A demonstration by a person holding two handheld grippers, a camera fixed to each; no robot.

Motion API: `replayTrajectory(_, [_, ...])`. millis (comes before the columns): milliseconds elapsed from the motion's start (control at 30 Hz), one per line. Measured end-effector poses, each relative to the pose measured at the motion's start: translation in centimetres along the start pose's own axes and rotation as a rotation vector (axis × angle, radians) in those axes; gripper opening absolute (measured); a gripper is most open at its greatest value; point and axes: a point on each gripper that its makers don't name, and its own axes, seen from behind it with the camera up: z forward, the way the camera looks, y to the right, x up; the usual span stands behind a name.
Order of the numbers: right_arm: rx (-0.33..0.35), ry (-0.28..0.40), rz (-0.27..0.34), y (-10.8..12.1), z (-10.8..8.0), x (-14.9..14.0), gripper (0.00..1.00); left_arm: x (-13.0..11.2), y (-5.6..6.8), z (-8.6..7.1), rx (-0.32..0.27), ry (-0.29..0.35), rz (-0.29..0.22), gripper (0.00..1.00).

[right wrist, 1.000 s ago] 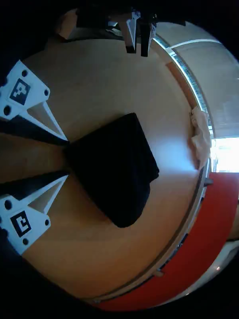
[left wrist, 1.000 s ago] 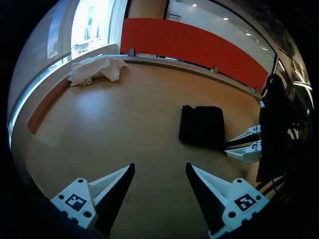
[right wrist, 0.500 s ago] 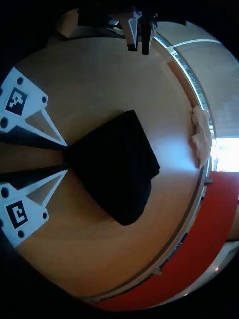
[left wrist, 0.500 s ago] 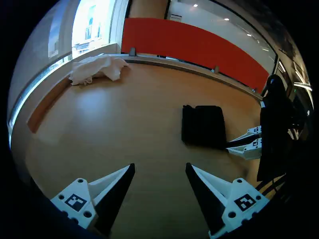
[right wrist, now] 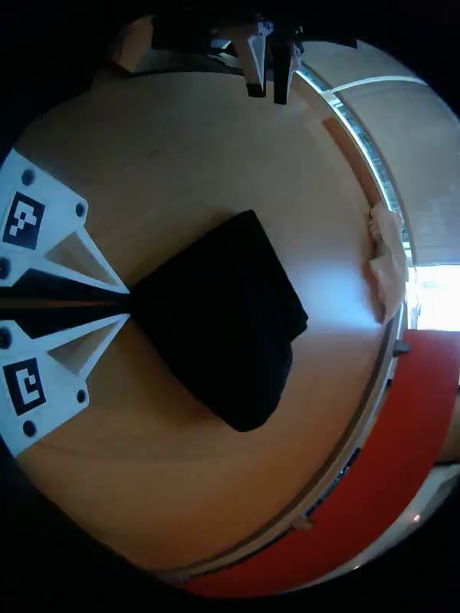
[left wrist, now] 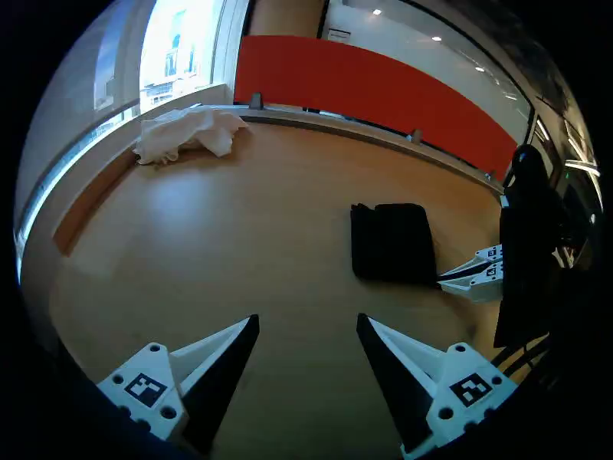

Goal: Fold towel

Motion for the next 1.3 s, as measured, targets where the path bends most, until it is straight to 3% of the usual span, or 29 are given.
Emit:
replayTrajectory(400, [-0.025,0.068,-0.023,0.9,-1.5,2.2,0.02,0.5,0.2,0.0,-0.004,0.009,0.003,0.94])
replayTrajectory(967, [-0.106,0.265,-0.092,3.7,-7.1,11.3,0.02,2.8,1.0,-0.2,-0.027,0.045,0.033,0.94])
replayTrajectory(1300, [-0.141,0.361,-0.098,5.1,-10.3,15.9,0.02,3.9,1.3,-0.2,-0.04,0.061,0.044,0.94])
